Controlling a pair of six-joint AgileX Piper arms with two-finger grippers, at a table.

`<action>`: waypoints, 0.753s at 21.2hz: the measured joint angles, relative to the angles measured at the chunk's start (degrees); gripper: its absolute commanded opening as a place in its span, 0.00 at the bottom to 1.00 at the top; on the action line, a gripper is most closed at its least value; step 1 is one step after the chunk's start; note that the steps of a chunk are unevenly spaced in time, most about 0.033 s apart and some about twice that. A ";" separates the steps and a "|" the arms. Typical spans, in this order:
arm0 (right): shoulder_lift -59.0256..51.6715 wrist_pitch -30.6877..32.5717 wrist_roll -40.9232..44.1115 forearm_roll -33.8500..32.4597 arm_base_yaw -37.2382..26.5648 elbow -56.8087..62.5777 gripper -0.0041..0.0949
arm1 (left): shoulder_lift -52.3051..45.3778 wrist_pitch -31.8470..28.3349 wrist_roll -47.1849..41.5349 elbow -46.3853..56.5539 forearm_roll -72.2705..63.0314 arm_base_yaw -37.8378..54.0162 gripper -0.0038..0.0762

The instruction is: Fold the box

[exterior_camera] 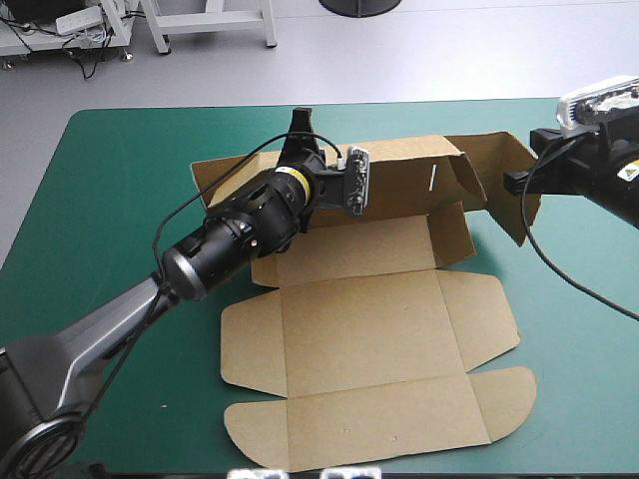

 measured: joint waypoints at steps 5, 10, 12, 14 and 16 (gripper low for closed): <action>1.87 0.24 -0.97 -0.11 0.00 0.00 0.02 | -7.04 -8.28 -8.16 10.35 8.31 0.00 0.04; 4.19 0.58 -1.47 -0.16 0.00 0.00 0.02 | -9.60 -9.10 -8.76 14.52 10.23 0.00 0.04; 5.68 0.78 -1.47 -0.15 0.00 0.00 0.02 | -10.03 -9.69 -9.07 15.75 10.63 0.00 0.04; 7.37 1.27 -1.47 -0.10 0.00 -0.07 0.02 | -10.34 -10.64 -9.07 17.39 11.14 0.00 0.04; 9.10 1.86 -1.47 -0.10 0.00 -0.09 0.02 | -10.47 -11.14 -9.76 18.58 12.01 0.00 0.04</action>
